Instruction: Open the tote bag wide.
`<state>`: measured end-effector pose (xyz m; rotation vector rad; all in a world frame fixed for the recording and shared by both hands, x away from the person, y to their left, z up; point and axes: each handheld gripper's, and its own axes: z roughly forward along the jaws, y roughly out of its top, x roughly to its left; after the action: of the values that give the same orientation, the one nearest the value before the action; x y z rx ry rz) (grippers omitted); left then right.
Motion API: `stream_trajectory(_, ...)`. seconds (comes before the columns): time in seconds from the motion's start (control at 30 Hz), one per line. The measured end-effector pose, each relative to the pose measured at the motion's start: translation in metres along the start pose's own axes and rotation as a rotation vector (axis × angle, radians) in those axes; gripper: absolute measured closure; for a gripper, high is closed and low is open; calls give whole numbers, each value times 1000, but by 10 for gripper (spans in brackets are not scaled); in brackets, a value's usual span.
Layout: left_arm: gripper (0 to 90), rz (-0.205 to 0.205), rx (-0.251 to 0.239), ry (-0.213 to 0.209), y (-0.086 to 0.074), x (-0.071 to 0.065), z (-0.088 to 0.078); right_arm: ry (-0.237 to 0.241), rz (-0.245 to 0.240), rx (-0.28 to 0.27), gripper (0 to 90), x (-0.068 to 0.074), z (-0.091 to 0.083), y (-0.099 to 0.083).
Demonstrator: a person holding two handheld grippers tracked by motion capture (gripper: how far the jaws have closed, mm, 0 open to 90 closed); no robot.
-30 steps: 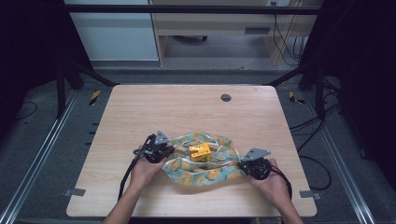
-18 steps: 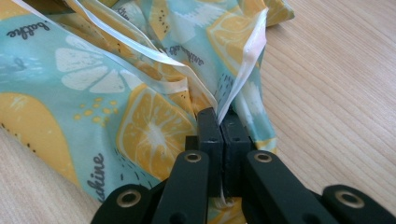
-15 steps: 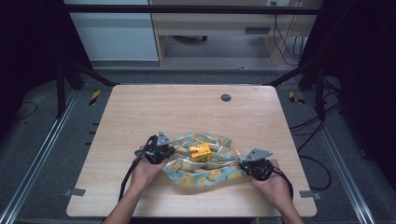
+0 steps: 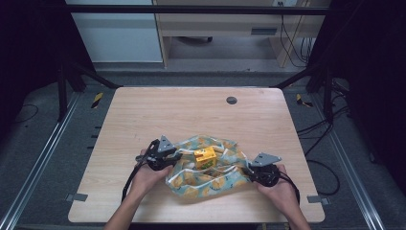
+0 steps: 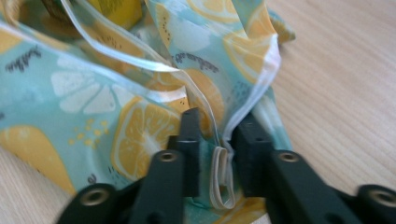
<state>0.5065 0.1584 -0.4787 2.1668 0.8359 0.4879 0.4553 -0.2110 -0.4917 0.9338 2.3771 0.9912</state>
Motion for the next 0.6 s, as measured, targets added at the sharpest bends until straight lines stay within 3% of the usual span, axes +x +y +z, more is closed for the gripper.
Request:
stream_trajectory(0.1, 509, -12, -16, 12, 2, -1, -4, -9, 13, -26, 592, 0, -2, 3)
stream_trajectory(0.2, 414, -37, -35, -5, 4, -1, -9, -25, 28, -65, 403, 2, -6, 6)
stream_trajectory(0.33, 346, -39, -66, -18, 7, -3, -17, -23, 54, -107, 228, 3, -11, 13)
stream_trajectory(0.6, 258, -11, -107, -52, 17, -13, -31, 17, 45, -133, 108, 6, -19, 22)
